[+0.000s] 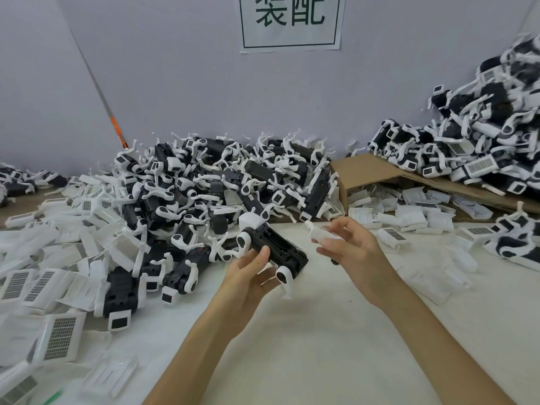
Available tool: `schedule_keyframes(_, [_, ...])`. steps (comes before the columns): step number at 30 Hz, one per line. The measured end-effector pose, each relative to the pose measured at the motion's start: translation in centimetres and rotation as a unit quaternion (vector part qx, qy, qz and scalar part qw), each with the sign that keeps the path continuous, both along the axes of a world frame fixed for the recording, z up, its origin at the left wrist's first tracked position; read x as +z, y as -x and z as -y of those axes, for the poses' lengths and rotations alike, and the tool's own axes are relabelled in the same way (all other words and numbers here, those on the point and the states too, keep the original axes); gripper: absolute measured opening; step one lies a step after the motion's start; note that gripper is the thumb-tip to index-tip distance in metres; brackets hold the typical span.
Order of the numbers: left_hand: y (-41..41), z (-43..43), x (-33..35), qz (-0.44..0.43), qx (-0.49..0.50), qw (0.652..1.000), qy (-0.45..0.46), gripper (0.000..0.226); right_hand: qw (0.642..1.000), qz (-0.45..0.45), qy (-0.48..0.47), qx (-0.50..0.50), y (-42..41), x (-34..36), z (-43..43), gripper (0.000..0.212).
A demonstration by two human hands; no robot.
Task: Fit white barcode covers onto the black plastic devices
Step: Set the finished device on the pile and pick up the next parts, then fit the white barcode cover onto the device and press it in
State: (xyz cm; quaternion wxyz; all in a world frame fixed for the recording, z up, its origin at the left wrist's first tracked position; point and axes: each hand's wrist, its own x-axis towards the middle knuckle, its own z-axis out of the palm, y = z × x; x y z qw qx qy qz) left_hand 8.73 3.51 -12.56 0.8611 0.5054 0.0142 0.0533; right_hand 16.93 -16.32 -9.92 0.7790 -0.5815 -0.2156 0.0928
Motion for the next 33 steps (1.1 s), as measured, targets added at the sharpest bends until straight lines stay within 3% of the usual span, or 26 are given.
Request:
schedule_keyframes(3, [-0.1, -0.1, -0.1, -0.003, -0.005, 1.000, -0.014, 0.065, 0.999, 0.001, -0.024, 0.024, 0.3, -0.2, -0.4, 0.027])
schedule_keyframes(6, [0.0, 0.0, -0.2, -0.002, -0.026, 0.998, -0.059, 0.043, 0.995, 0.067, 0.067, -0.016, 1.0, -0.1, -0.8, 0.038])
schedule_keyframes(8, [0.2, 0.1, -0.2, -0.009, -0.031, 0.996, -0.086, 0.056, 0.984, 0.118, 0.118, -0.054, 1.4, 0.0, -1.0, 0.042])
schedule_keyframes(11, [0.5, 0.2, 0.0, -0.015, -0.042, 0.993, -0.111, 0.070, 0.980, 0.161, 0.106, -0.055, 1.8, 0.1, -1.3, 0.044])
schedule_keyframes(15, [0.6, 0.5, 0.1, -0.009, -0.037, 0.993, -0.108, 0.070, 0.963, 0.234, 0.122, -0.054, 2.2, -0.2, -1.7, 0.058])
schedule_keyframes(21, [0.9, 0.6, 0.8, -0.010, -0.043, 0.994, -0.103, 0.062, 0.918, 0.353, 0.144, -0.107, 2.9, -0.5, -2.3, 0.052])
schedule_keyframes(33, [0.9, 0.7, 0.7, -0.020, -0.027, 0.995, -0.090, 0.065, 0.930, 0.348, 0.120, -0.016, 2.8, -1.2, -2.5, 0.068])
